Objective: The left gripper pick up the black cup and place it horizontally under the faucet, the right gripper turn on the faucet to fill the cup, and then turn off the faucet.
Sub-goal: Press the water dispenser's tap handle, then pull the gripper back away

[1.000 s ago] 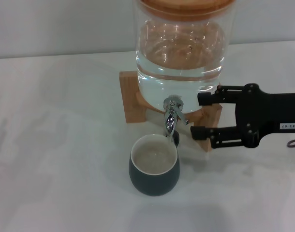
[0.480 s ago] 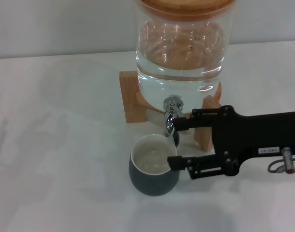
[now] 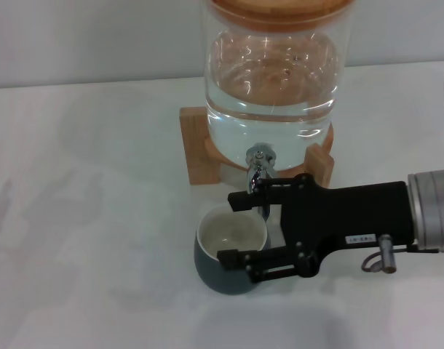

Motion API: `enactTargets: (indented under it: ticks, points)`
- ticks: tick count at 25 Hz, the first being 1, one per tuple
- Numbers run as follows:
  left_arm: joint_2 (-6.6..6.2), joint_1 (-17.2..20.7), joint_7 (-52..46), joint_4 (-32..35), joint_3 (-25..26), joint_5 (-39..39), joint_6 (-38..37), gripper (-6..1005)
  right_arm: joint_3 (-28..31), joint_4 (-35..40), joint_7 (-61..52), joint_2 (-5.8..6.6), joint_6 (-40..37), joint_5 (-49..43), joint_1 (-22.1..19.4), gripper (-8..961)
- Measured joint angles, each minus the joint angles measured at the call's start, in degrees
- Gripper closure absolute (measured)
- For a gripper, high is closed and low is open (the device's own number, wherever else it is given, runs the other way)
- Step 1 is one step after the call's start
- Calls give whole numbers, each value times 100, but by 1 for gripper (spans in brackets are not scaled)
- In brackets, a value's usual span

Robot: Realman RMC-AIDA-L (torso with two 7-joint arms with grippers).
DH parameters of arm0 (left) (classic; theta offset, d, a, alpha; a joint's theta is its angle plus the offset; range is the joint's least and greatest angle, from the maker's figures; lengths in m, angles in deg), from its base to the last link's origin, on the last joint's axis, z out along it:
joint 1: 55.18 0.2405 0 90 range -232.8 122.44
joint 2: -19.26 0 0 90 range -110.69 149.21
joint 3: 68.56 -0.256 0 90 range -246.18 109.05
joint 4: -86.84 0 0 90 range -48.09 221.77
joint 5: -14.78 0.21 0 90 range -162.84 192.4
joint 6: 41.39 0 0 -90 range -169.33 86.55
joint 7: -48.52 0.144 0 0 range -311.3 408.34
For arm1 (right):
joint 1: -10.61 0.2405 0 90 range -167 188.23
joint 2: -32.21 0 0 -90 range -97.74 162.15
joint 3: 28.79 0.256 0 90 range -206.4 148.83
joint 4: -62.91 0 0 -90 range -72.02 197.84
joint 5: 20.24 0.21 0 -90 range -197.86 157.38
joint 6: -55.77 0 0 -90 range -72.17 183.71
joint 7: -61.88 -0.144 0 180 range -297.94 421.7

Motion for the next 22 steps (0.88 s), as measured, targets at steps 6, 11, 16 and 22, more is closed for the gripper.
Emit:
enactTargets:
  ticks: [6, 11, 16, 22]
  points:
    - [1, 38, 3, -7, 0, 1, 0, 599, -273, 1, -55, 0, -313, -69, 73, 170]
    - [0, 48, 8, -5, 0, -3, 0, 599, -422, -47, -98, 0, -520, -178, 147, 170]
    - [6, 53, 9, -17, 0, -7, 0, 599, -358, -105, -123, 3, -588, -261, 173, 171]
    - [9, 67, 9, -38, 0, -24, 3, 599, -139, -113, -136, 9, -559, -360, 117, 171]
